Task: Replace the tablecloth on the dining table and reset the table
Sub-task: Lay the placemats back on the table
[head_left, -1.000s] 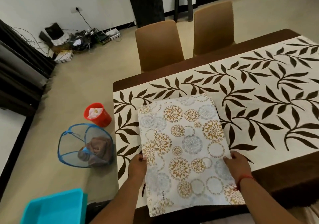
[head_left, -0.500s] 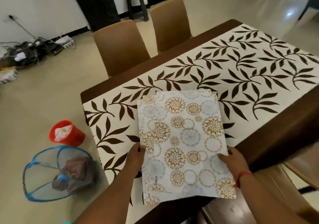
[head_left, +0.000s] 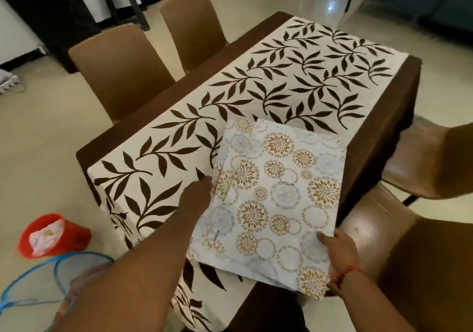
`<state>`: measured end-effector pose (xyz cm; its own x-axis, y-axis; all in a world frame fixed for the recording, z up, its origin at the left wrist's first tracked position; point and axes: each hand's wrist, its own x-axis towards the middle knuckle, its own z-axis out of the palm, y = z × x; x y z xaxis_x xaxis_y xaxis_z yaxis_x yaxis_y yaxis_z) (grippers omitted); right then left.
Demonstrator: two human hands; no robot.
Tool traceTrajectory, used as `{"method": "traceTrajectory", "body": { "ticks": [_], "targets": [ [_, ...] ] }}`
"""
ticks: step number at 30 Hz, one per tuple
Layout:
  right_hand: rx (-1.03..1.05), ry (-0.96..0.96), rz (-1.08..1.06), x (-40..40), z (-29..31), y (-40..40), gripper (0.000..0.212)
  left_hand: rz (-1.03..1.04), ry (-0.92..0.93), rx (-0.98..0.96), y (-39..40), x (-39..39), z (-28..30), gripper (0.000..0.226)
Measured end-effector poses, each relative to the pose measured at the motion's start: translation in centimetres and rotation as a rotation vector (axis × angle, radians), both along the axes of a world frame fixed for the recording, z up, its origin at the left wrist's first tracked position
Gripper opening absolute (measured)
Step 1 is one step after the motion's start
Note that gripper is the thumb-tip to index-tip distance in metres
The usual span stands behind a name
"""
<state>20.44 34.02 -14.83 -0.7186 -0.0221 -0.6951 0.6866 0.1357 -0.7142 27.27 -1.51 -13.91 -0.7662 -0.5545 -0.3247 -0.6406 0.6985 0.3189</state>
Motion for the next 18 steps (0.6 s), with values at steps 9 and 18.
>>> {"method": "traceTrajectory", "body": {
  "ticks": [9, 18],
  "targets": [
    [-0.049, -0.034, -0.208, 4.5, -1.9, 0.6, 0.025, -0.142, -0.074, -0.016, -2.8, -1.2, -1.5, 0.050],
    [0.063, -0.005, -0.188, 5.7, -2.7, 0.2, 0.031, -0.097, 0.064, 0.136, -2.8, -0.5, -1.2, 0.049]
  ]
}}
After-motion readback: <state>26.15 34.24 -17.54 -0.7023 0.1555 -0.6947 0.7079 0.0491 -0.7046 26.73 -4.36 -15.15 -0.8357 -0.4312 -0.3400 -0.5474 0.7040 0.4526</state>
